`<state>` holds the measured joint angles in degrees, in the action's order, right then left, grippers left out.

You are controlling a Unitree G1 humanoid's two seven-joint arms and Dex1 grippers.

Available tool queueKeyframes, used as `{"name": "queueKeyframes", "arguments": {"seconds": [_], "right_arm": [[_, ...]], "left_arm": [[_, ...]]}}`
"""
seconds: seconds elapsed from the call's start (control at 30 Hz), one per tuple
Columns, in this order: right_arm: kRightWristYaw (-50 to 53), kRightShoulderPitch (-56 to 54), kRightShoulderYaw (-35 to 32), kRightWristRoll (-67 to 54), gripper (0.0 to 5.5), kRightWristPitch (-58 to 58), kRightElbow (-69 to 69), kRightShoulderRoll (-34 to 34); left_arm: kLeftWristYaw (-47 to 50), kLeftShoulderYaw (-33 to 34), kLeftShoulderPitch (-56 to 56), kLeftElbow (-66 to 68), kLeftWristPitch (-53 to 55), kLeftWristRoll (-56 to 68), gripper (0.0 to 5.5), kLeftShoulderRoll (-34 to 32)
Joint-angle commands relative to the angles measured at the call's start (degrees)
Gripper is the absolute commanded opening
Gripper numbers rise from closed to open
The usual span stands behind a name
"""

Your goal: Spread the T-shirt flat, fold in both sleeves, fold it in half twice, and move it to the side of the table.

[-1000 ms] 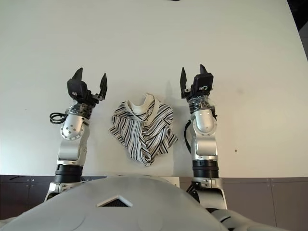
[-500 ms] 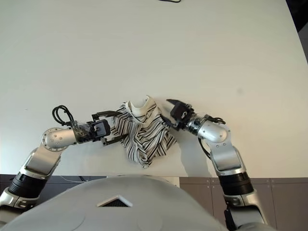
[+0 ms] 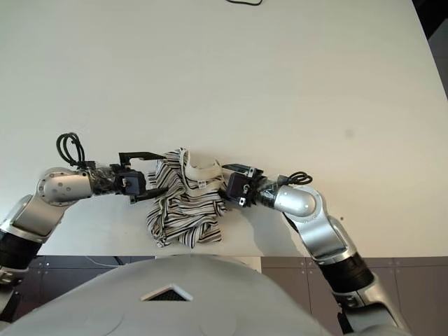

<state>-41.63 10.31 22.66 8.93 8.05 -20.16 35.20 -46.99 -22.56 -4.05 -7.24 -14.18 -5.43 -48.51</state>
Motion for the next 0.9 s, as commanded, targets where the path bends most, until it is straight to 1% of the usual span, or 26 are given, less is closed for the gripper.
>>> {"name": "queueKeyframes", "arguments": {"seconds": [0.03, 0.07, 0.13, 0.2, 0.33, 0.4, 0.5, 0.6, 0.7, 0.8, 0.9], "right_arm": [[4.06, -1.15, -4.23, 6.70, 2.93, 4.37, 8.90, 5.14], [5.58, -2.16, -5.04, 7.29, 2.93, 4.69, 10.16, 5.10], [8.54, -4.24, -5.92, 9.27, 2.93, 4.46, 12.71, 5.15], [10.13, -4.89, -6.91, 10.35, 2.93, 4.06, 14.00, 5.45], [9.82, -4.94, -7.94, 10.58, 2.93, 2.14, 15.03, 6.59], [7.69, -4.03, -8.20, 8.81, 2.93, 1.00, 13.70, 7.39], [0.29, -0.35, -10.36, -0.44, 2.93, -1.58, 6.57, 9.03], [-5.86, 0.79, -14.39, -10.84, 2.93, 0.15, 2.39, 9.68], [-6.79, -1.36, -17.48, -14.79, 2.93, 3.03, 3.84, 9.07], [-6.52, -2.61, -19.56, -16.61, 2.93, 5.23, 7.41, 8.51], [-6.92, -3.38, -21.12, -19.46, 2.93, 8.31, 9.30, 7.71]], "left_arm": [[0.26, -2.99, -2.15, 14.17, 5.99, -14.71, 4.02, -7.17], [0.39, -1.89, -1.52, 14.05, 7.29, -12.18, 4.02, -6.28], [-2.27, 1.31, -1.03, 7.83, 13.78, -2.16, 4.02, -4.21], [-5.88, 3.17, -0.82, 0.80, 19.35, 5.65, 4.02, -4.11], [-11.34, 4.72, -3.16, -7.12, 25.12, 11.90, 4.02, -6.93], [-12.70, 5.99, -4.29, -10.73, 28.48, 15.59, 4.02, -6.95], [-13.83, 8.28, -4.66, -15.93, 34.53, 21.48, 4.02, -6.32], [-11.43, 10.80, -1.99, -15.77, 38.50, 24.45, 4.02, -3.18], [-9.93, 13.39, 0.42, -16.39, 42.96, 28.83, 4.02, -0.58], [-10.45, 15.31, 1.37, -17.97, 47.05, 32.93, 4.02, -0.24], [-6.99, 16.77, 5.40, -14.49, 51.53, 33.97, 4.02, 1.71]]}}
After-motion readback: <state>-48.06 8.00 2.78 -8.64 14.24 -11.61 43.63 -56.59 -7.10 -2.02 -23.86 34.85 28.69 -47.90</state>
